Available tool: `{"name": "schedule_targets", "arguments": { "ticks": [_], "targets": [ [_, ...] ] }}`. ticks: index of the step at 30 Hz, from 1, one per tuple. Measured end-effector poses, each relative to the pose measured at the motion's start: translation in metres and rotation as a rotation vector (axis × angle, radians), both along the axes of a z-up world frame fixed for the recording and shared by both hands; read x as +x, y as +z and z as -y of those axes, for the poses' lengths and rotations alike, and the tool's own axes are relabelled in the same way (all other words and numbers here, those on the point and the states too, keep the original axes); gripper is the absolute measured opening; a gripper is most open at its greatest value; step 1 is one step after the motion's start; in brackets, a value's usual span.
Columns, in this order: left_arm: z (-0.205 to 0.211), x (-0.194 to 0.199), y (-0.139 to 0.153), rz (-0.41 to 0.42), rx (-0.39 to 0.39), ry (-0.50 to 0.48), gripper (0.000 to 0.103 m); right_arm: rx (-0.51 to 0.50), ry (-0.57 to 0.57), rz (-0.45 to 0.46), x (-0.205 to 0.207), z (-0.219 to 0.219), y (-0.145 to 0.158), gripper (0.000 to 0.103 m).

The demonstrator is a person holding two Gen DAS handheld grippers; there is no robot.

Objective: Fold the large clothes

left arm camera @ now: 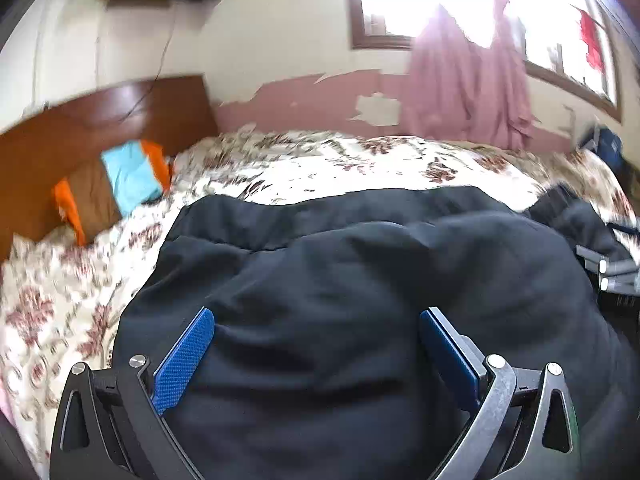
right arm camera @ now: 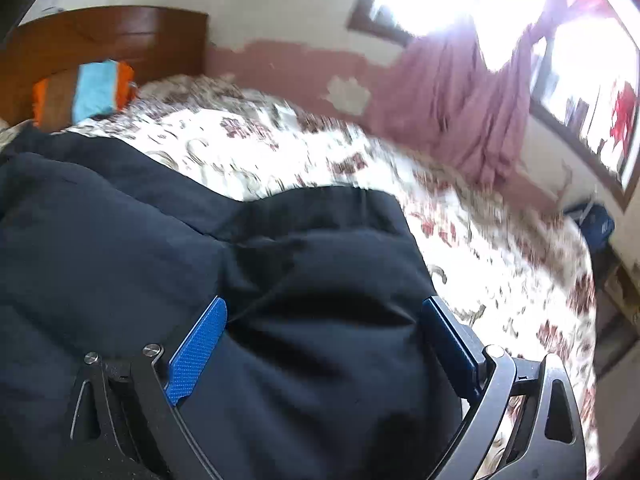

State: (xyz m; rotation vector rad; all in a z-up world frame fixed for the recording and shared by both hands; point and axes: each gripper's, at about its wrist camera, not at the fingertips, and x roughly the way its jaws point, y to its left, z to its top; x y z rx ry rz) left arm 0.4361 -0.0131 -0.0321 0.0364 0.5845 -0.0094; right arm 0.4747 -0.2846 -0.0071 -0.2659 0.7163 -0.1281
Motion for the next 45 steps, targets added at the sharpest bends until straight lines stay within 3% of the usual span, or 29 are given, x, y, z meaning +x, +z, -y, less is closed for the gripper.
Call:
{"name": "schedule_targets", "arguments": {
  "ticks": [4, 9, 12, 16, 22, 31, 36, 41, 43, 45],
  "targets": [
    [-0.015, 0.017, -0.013, -0.051, -0.125, -0.002, 0.103, 0.063, -0.012, 0.003, 0.001, 0.008, -0.018, 0.101],
    [0.001, 0.035, -0.023, -0.052, -0.089, -0.026, 0.103, 0.204, -0.007, -0.078, 0.02, 0.032, -0.037, 0.102],
    [0.008, 0.047, -0.024, -0.048, -0.07, -0.031, 0.103, 0.243, -0.009, -0.079, 0.029, 0.04, -0.048, 0.102],
    [0.003, 0.058, -0.025, -0.041, -0.115, -0.042, 0.103, 0.301, -0.023, -0.105, 0.04, 0.049, -0.06, 0.102],
    [0.001, 0.065, -0.026, -0.043, -0.126, -0.048, 0.103, 0.335, -0.034, -0.095, 0.035, 0.053, -0.068, 0.102],
    [-0.012, 0.057, -0.031, 0.017, -0.202, -0.074, 0.103, 0.328, -0.036, -0.067, 0.032, 0.052, -0.063, 0.102],
    [-0.028, 0.046, -0.035, 0.079, -0.317, -0.106, 0.103, 0.301, -0.031, -0.058, 0.032, 0.049, -0.06, 0.102],
    [-0.056, 0.034, -0.042, 0.12, -0.483, -0.163, 0.103, 0.251, -0.032, -0.046, 0.031, 0.043, -0.056, 0.102],
    [-0.068, 0.026, -0.043, 0.153, -0.546, -0.146, 0.103, 0.237, -0.034, -0.03, 0.028, 0.042, -0.053, 0.102],
    [-0.076, 0.021, -0.04, 0.17, -0.563, -0.08, 0.103, 0.228, -0.036, 0.002, 0.023, 0.042, -0.049, 0.102]
  ]
}}
